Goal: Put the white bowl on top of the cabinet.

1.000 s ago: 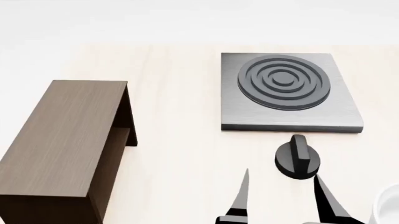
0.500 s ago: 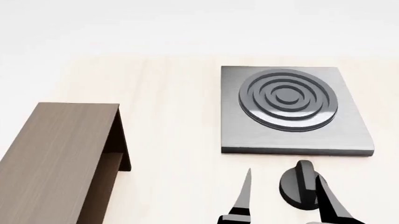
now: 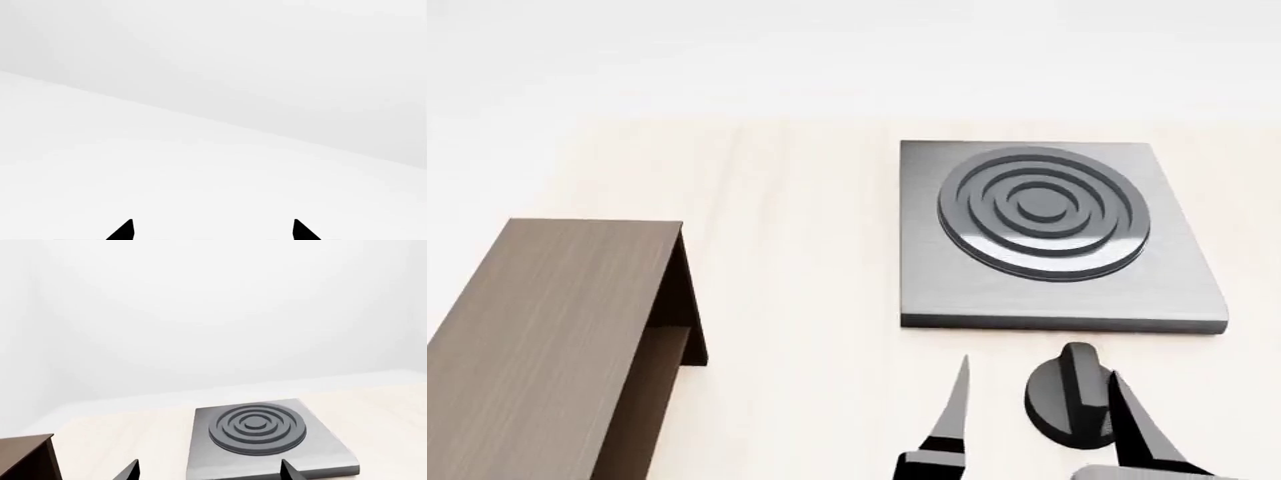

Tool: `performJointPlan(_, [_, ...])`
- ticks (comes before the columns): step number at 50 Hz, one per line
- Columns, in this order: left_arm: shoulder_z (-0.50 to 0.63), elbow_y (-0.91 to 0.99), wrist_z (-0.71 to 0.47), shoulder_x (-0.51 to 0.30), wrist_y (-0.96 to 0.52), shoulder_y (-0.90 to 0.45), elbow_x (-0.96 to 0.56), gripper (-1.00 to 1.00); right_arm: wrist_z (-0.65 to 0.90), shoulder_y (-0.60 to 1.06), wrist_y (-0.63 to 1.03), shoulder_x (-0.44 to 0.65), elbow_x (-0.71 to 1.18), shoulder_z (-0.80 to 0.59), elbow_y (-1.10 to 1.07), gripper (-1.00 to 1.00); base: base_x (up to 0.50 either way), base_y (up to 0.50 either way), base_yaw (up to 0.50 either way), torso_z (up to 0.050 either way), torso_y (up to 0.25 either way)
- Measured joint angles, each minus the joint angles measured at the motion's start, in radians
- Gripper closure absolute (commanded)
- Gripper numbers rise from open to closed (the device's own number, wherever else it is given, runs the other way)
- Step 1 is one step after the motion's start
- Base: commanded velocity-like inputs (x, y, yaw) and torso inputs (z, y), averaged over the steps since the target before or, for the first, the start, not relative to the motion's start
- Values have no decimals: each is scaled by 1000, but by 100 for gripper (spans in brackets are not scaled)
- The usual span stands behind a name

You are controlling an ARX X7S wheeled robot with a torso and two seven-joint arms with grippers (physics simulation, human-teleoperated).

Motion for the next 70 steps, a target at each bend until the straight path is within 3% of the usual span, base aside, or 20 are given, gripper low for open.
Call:
performJointPlan(11, [1, -8, 1, -2, 6, 0, -7, -100, 96, 113, 166, 7, 89, 42, -30, -100, 0, 0, 0, 0, 0])
performJointPlan(25, [2, -19, 6, -3, 16, 2, -21, -100, 254, 353, 446, -2, 348, 194, -25, -100, 0, 0, 0, 0, 0])
performJointPlan(44, [6, -25, 5, -6, 24, 4, -28, -100, 497, 664, 708, 14, 683, 366, 105, -100, 0, 0, 0, 0, 0])
performJointPlan(53, [7, -27, 3, -8, 26, 6, -31, -100, 692, 789, 770, 33, 874, 420, 204, -100, 0, 0, 0, 0, 0])
performJointPlan(61, [9, -28, 2, -9, 29, 7, -33, -100, 891, 848, 673, 140, 1036, 365, 293, -100, 0, 0, 0, 0, 0])
performJointPlan(70, [11, -31, 2, -10, 32, 8, -34, -100, 993, 919, 237, 464, 1186, 13, 321, -100, 0, 0, 0, 0, 0])
